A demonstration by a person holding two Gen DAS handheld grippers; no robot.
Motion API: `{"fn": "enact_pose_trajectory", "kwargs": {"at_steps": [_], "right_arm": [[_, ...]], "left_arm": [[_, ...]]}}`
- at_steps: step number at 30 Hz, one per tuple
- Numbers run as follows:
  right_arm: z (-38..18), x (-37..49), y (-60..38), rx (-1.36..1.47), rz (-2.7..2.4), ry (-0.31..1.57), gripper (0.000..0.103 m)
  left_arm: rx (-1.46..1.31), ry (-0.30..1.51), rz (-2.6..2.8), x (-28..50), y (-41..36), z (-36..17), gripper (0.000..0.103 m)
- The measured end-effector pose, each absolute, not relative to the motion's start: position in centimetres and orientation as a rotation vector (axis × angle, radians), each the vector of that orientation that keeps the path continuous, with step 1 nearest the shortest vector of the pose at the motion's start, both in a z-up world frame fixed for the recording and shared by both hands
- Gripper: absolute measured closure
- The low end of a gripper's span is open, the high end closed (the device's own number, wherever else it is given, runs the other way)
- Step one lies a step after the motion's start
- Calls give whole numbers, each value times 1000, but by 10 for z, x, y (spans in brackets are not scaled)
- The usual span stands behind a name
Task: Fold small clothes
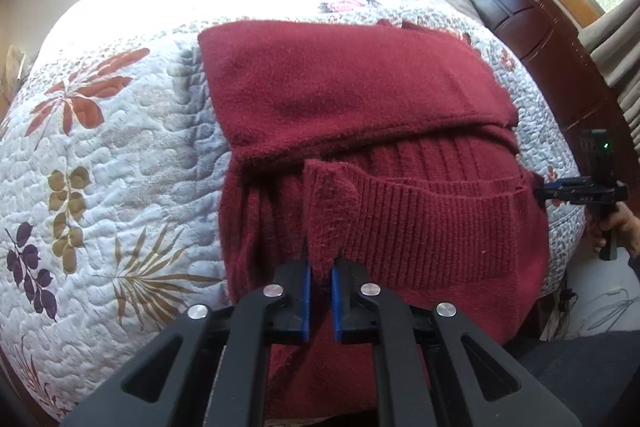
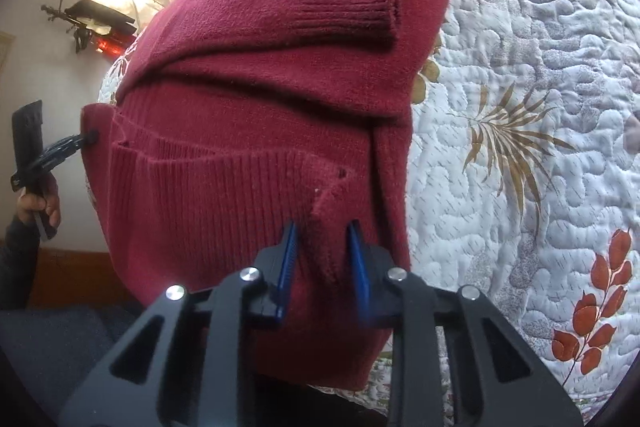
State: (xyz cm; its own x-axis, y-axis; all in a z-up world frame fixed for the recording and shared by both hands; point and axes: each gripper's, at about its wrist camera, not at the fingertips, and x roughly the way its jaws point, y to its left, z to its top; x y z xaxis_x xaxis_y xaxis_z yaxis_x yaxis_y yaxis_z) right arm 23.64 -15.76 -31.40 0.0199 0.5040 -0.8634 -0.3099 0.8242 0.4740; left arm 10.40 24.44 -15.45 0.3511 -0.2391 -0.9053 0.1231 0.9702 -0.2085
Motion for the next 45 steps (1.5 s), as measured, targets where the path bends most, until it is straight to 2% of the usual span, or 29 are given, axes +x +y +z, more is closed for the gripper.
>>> {"fn": "enact_pose_trajectory", "kwargs": {"at_steps": [2, 4, 5, 18, 27, 34, 45], "right_arm": [[-315, 237, -156, 184, 619, 1407, 73], [-317, 238, -153, 183, 607, 1412, 85], [-315, 238, -152, 173, 594, 1411, 97], [-185, 199, -201, 316, 485, 1088, 98], [-111, 227, -209, 344, 497, 931, 98], [-108, 281, -201, 352, 491, 945, 98], [-164, 389, -176, 333, 468, 1083, 98]], "left_arm": [[-133, 1183, -223, 103, 249, -155, 96], [-136, 1180, -202, 103, 251, -155, 96], [-145, 1168, -200, 102, 252, -151, 96], [-300, 918, -101, 45, 289, -66, 96], [-304, 754, -126, 60, 291, -3, 96], [-327, 759, -159, 117, 300, -1, 96], [-388, 931, -181, 236, 319, -64, 96]]}}
